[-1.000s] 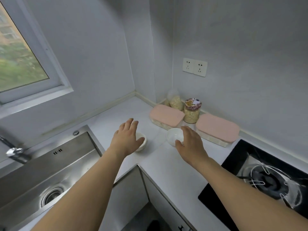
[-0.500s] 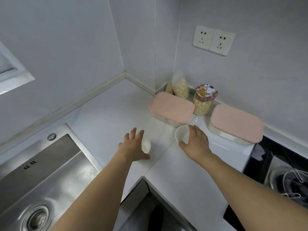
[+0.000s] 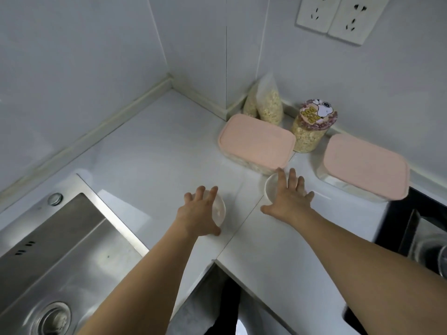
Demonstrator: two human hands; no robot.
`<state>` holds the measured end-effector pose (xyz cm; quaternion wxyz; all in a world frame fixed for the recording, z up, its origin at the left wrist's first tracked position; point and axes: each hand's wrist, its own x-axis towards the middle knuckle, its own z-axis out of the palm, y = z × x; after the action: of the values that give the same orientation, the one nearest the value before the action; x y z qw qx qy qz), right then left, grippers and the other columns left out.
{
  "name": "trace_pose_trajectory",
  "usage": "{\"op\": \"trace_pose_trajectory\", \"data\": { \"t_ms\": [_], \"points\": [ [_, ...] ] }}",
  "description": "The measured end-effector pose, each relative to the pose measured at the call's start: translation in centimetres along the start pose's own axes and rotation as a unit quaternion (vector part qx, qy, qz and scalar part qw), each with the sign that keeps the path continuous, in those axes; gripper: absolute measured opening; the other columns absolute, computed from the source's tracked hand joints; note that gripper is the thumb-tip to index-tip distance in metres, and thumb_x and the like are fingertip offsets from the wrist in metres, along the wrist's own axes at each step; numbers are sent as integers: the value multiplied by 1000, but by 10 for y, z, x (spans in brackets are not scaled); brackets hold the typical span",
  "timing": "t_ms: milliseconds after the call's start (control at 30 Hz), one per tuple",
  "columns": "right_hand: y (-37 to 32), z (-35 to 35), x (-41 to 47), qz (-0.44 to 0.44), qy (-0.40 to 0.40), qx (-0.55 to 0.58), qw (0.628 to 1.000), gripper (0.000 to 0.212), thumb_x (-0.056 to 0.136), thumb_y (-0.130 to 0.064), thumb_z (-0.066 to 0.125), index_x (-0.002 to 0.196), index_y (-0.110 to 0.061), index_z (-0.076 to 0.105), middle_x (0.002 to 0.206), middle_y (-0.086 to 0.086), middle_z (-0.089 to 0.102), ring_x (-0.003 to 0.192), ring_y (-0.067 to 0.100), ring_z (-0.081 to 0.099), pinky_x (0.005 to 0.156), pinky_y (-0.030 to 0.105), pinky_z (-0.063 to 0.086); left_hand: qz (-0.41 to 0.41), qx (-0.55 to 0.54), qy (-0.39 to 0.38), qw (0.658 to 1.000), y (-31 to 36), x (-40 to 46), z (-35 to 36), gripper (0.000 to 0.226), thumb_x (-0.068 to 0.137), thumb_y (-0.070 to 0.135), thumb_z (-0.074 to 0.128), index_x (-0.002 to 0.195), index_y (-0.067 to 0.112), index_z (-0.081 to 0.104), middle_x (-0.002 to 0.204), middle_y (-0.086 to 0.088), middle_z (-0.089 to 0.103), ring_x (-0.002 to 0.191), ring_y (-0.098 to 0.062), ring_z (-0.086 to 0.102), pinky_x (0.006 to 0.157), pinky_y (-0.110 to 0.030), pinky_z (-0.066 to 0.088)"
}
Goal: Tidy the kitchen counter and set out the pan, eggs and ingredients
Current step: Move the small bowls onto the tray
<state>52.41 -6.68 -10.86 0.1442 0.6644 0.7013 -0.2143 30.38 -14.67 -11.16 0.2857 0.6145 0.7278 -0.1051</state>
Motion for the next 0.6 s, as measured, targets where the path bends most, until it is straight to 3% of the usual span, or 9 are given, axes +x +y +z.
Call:
{"op": "trace_pose_trajectory", "data": {
  "t_ms": [167, 300, 400, 600],
  "points": [
    [1, 8, 6, 26, 51, 42, 997, 111, 71, -46, 73, 146, -28, -7, 157, 7, -6, 145, 34, -5, 112, 59, 18, 0, 12, -5, 1000, -2, 5, -1, 121, 61, 48, 83, 149, 35, 0, 149, 1, 14, 133, -35, 22, 93, -48, 47],
    [-2, 11, 17, 65, 71, 106, 990, 120, 66, -50, 76, 147, -25, -9, 157, 7, -3, 145, 32, -3, 113, 54, 19, 0, 40, 19, 999, -1, 9, 3, 120, 60, 47, 82, 148, 34, 1, 146, 1, 16, 127, -35, 26, 87, -46, 47],
    [-6, 14, 23, 86, 70, 88, 990, 124, 65, -53, 75, 148, -21, -11, 153, 6, 3, 140, 30, 8, 105, 49, 27, 3, 37, 23, 999, -3, 14, 5, 120, 59, 49, 81, 147, 34, 1, 145, 1, 15, 127, -35, 25, 87, -45, 45],
    [-9, 8, 20, 88, 52, 67, 992, 108, 62, -53, 76, 141, -20, 10, 134, 6, 23, 123, 30, 27, 86, 40, 37, -1, 14, 11, 1000, -3, 20, 4, 120, 58, 51, 80, 146, 37, 0, 145, 0, 13, 128, -33, 23, 89, -45, 45]
  ]
}}
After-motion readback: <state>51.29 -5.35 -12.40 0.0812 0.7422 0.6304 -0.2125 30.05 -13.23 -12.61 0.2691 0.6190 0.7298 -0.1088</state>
